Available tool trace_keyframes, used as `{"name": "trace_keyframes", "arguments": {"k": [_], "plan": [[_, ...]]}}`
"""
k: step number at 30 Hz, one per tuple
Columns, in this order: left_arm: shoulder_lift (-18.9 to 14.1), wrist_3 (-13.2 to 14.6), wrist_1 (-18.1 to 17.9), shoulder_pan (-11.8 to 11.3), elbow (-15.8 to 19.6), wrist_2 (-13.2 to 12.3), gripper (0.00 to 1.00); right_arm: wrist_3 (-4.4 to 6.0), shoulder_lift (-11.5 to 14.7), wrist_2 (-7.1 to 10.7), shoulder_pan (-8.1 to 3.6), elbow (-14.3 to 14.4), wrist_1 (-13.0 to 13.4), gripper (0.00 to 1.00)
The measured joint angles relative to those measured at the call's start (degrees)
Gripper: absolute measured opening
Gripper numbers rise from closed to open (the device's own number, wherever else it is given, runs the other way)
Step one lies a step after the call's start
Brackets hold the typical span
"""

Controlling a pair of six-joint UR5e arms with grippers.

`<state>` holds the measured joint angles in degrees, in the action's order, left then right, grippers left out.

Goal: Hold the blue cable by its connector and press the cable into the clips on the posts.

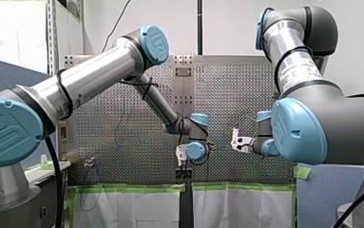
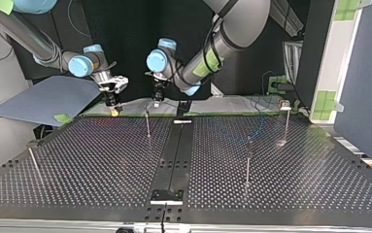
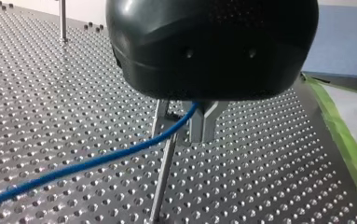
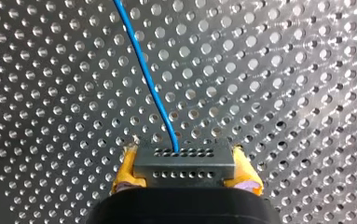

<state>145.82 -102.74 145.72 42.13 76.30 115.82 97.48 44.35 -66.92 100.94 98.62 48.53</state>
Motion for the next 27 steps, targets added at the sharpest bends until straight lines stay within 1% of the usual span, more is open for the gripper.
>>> {"name": "trace_keyframes", "arguments": {"k": [3, 10, 22, 27], "plan": [[0.0, 0.0, 0.0, -0.4, -0.4, -0.6, 0.02, 0.00, 0.0, -0.30, 0.00, -0.1, 0.0, 0.00], [0.0, -0.1, 0.1, -1.3, -1.4, -1.7, 0.02, 0.00, 0.0, -0.41, 0.01, -0.7, 0.0, 0.00], [0.0, -0.2, 0.1, -2.3, -1.6, -2.5, 0.02, 0.00, 0.0, -0.41, -0.02, -1.5, 0.0, 0.00], [0.0, -0.4, 0.3, -2.8, -2.3, -2.8, 0.02, 0.00, 0.0, -0.42, -0.01, -1.8, 0.0, 0.00]]}}
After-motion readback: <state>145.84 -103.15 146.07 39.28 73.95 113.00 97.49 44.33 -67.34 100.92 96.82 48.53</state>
